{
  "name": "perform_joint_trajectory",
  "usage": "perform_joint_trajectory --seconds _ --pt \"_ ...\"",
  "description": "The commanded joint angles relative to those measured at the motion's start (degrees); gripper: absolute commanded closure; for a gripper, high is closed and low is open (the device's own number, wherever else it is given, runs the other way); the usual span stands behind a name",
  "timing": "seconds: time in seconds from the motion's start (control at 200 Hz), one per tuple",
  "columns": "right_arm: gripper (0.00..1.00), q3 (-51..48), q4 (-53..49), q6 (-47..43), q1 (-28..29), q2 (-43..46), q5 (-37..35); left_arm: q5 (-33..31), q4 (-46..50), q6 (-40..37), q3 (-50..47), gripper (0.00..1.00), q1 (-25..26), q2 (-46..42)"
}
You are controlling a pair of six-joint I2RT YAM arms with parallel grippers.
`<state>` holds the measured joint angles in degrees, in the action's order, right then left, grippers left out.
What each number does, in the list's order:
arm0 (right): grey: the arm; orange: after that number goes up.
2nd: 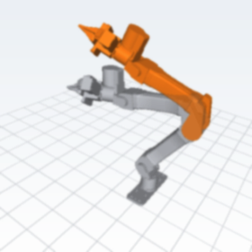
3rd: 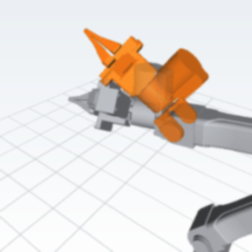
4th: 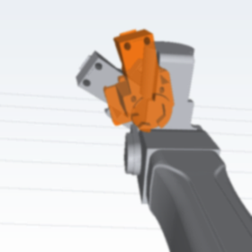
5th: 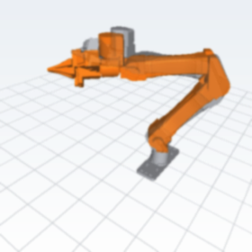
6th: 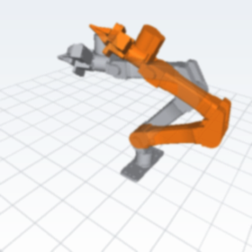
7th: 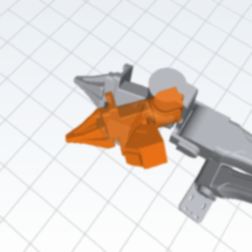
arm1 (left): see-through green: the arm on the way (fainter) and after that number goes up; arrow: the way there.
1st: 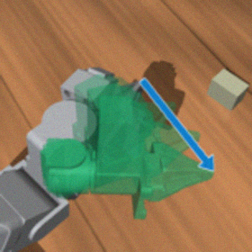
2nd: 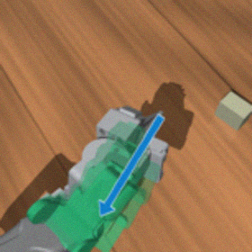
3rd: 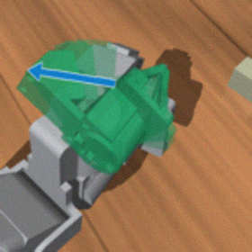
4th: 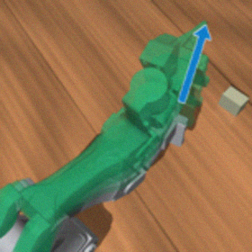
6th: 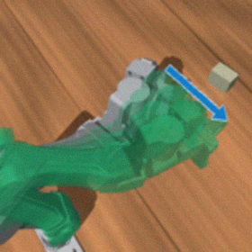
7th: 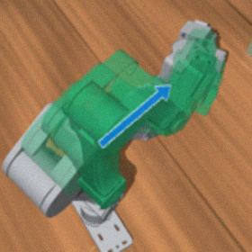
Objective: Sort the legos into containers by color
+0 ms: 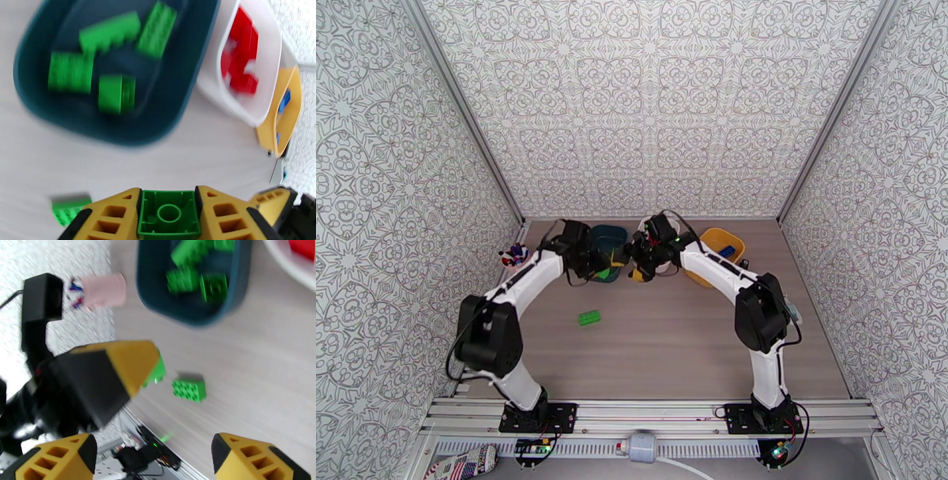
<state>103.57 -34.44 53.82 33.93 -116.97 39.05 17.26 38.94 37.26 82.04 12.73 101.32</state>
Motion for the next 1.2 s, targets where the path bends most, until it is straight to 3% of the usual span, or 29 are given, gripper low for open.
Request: perform_joint_trajectory --seconds 0.0,0.075,0.15,0.435,0.735,0.945,1.195 --pt "0.19 2.3 -1.6 0.3 -1.1 0.0 1.5 0.1 4.2 -2.0 5.9 0.52 -2.0 4.0" --pt "0.19 1.0 -2.8 -0.8 -1.6 1.0 0.9 -0.8 5.8 -1.9 8.5 0.38 -2.9 6.0" --pt "0.18 -1.5 -3.1 -1.8 -1.6 2.3 0.1 -1.5 7.1 -2.3 10.2 0.33 -2.9 6.7" --pt "0.17 -14.4 0.7 -1.9 -1.7 8.2 -1.6 -8.5 8.8 -4.4 3.8 0.23 -0.5 -1.4" --pt "0.17 -20.7 -3.7 -6.4 -1.3 12.4 -5.6 -19.7 13.5 -1.5 -9.0 0.14 3.5 -13.2" --pt "0.17 -24.2 -6.7 -8.9 -0.5 15.9 -8.5 -21.1 12.5 2.5 -18.3 0.12 7.1 -16.3" --pt "0.17 -30.8 -5.7 -8.4 -0.3 20.4 -9.6 -20.7 9.6 4.5 -22.1 0.08 10.1 -11.9"
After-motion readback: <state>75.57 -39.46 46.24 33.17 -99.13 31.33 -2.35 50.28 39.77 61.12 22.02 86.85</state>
